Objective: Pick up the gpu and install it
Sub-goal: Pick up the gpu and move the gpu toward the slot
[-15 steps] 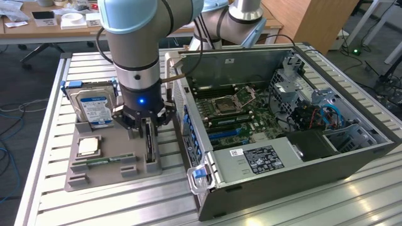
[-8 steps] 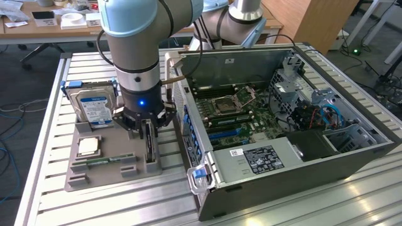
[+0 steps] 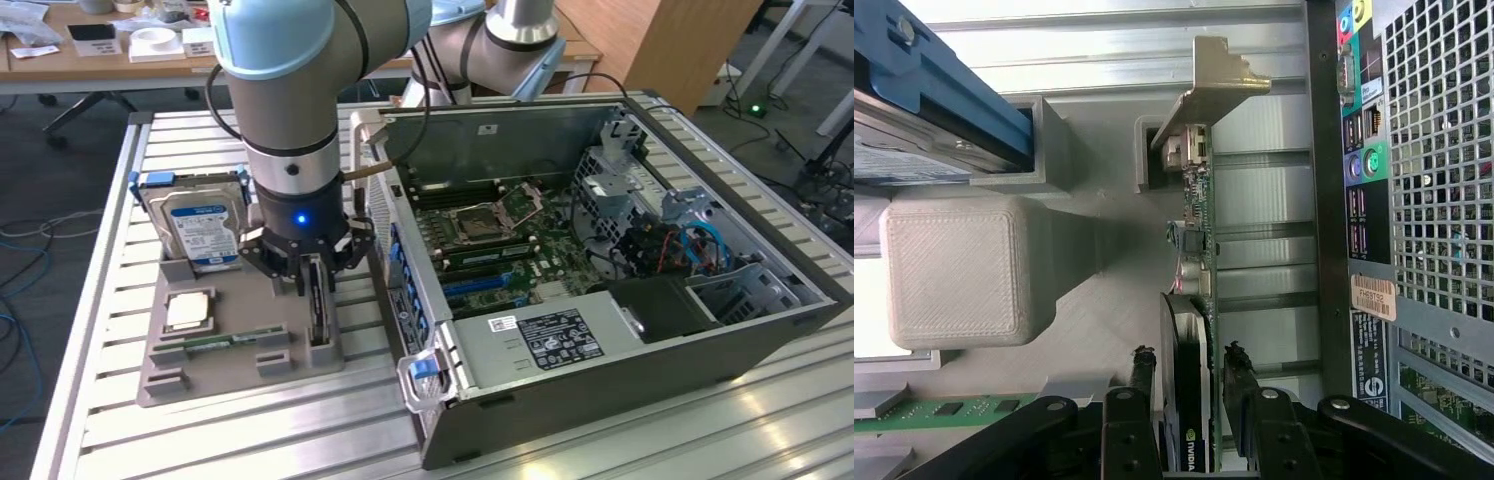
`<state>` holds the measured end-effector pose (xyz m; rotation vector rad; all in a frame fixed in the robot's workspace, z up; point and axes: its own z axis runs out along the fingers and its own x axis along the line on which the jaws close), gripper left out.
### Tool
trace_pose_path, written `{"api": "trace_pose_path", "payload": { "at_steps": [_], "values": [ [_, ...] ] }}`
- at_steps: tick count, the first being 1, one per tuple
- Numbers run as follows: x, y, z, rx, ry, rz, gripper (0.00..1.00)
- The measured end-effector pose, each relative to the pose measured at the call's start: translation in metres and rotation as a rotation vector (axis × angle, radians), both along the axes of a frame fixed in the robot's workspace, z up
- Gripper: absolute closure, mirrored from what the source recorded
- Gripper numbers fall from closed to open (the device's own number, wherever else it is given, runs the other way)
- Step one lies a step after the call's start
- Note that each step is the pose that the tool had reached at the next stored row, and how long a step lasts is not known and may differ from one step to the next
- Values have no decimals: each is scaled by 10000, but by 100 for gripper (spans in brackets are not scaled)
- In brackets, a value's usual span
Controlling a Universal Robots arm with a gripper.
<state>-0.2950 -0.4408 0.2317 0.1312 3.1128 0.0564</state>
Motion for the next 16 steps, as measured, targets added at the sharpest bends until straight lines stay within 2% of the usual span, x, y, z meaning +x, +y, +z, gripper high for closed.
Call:
{"api": "trace_pose_path", "payload": {
  "at_steps": [7, 8, 9, 10, 11, 16],
  "values": [
    [0, 0, 0, 0, 0, 0, 58],
    [0, 0, 0, 0, 0, 0, 60],
    [0, 0, 0, 0, 1, 0, 66],
    [0, 0, 0, 0, 2, 0, 66],
    [0, 0, 0, 0, 0, 0, 72],
    [0, 0, 0, 0, 0, 0, 74]
  ]
}}
